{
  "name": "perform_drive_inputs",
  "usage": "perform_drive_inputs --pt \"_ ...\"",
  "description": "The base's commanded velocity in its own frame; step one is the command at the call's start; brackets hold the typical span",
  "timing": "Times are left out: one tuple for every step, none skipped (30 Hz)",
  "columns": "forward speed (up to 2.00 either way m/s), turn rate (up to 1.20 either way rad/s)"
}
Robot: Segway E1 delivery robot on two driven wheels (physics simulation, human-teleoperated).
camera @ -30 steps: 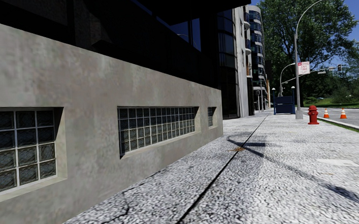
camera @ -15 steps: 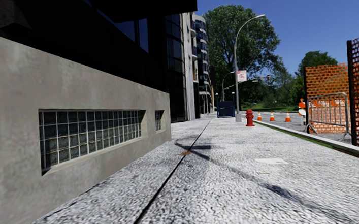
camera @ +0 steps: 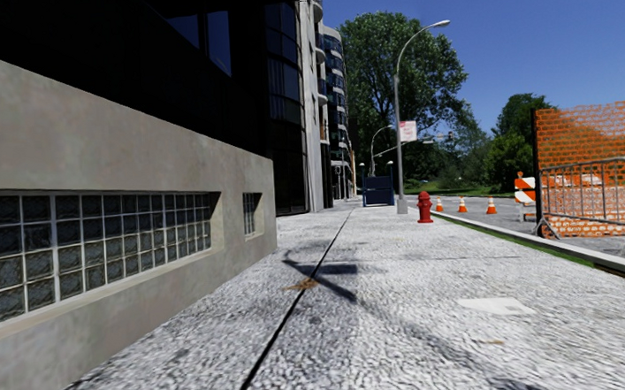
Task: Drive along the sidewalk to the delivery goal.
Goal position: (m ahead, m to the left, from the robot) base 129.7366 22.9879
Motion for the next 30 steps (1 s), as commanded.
perform_drive_inputs --pt "1.76 0.00" --pt "1.76 0.00" --pt "1.77 0.00" --pt "1.77 0.00" --pt "1.77 0.00" --pt "1.77 0.00" --pt "1.77 -0.45" --pt "1.77 -1.19" --pt "1.77 -1.20" --pt "1.77 -1.20" --pt "1.77 -1.20" --pt "1.77 -1.20" --pt "1.77 -1.14" --pt "1.77 -0.12" --pt "1.77 0.00" --pt "1.77 0.00" --pt "1.77 0.00" --pt "1.77 0.00" --pt "1.77 0.00" --pt "1.77 0.00" --pt "1.78 0.00" --pt "1.79 0.00" --pt "1.81 0.00" --pt "1.81 0.00" --pt "1.82 0.00" --pt "1.83 0.00" --pt "1.83 0.00" --pt "1.83 0.00" --pt "1.83 0.00" --pt "1.83 0.00"
